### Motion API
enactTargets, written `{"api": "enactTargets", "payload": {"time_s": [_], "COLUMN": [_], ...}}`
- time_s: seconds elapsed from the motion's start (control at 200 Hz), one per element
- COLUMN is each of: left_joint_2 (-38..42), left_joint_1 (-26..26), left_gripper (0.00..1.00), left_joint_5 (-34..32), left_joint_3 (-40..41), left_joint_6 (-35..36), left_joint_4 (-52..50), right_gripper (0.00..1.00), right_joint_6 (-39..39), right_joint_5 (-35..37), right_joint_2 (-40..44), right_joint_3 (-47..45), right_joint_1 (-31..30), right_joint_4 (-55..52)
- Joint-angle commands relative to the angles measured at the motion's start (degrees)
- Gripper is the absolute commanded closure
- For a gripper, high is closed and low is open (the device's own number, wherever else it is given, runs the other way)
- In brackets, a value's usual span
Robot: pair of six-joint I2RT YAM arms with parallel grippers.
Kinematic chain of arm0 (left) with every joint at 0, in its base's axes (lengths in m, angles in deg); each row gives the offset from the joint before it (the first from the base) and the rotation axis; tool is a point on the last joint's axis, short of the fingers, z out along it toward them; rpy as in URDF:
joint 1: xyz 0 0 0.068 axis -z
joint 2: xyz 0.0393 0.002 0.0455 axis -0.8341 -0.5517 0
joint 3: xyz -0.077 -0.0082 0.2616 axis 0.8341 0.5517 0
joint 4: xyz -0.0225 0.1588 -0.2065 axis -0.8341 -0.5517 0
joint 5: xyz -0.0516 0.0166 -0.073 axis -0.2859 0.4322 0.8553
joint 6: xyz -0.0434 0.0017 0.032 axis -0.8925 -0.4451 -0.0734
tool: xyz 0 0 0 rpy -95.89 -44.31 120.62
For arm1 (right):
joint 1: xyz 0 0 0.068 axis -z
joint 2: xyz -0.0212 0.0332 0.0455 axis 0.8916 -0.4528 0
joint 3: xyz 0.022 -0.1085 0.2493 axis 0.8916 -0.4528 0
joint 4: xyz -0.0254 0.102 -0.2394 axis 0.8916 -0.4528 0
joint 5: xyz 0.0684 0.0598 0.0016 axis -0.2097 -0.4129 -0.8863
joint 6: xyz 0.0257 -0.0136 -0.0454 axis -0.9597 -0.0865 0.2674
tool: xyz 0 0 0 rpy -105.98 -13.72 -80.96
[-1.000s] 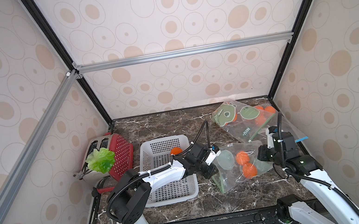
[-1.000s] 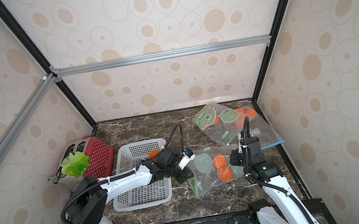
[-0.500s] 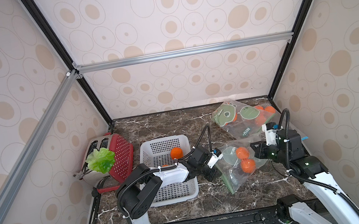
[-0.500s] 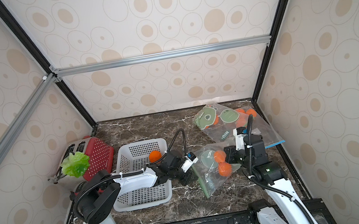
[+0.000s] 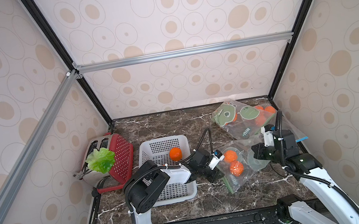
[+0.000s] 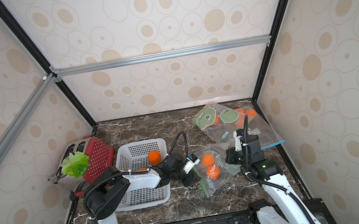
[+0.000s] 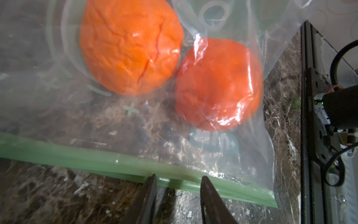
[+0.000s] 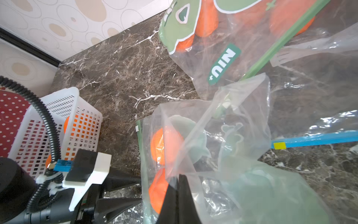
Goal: Open the zip-top bag and take out the orange
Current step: Pick up the orange from the zipper food storage bag.
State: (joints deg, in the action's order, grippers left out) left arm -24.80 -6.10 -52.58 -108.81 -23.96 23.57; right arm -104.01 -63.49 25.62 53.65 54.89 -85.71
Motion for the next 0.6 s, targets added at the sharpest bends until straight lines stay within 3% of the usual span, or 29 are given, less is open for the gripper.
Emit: {"api": "enactTargets", "payload": {"time_s": [0.0,0.335,0.591], "left_joint_2": [0.27,-1.08,-0.09], "left_joint_1": [0.39,0.39,0.52], "left_gripper": [0.61,0.67,0.74], "left_joint_5": [0.36,-1.86,-6.36], "left_joint_3": [-0.12,-1.1,-1.79], "left_joint_6": [2.39,2.44,6.54], "left_joint_4": [-3.49,-4.71,-8.98], "right_gripper": [1.0,1.0,1.0], "right_joint_6": [0.2,0.29,0.37], "right_joint_5": [1.9,1.9,2.26], "right_joint_2": [0.69,0.45,0.86], "right_joint_3": [-1.1,-1.12,-0.87], "right_joint_1": [-0.05,0.0,0.01], "right_joint_4": [-1.13,-1.27,-1.77]}}
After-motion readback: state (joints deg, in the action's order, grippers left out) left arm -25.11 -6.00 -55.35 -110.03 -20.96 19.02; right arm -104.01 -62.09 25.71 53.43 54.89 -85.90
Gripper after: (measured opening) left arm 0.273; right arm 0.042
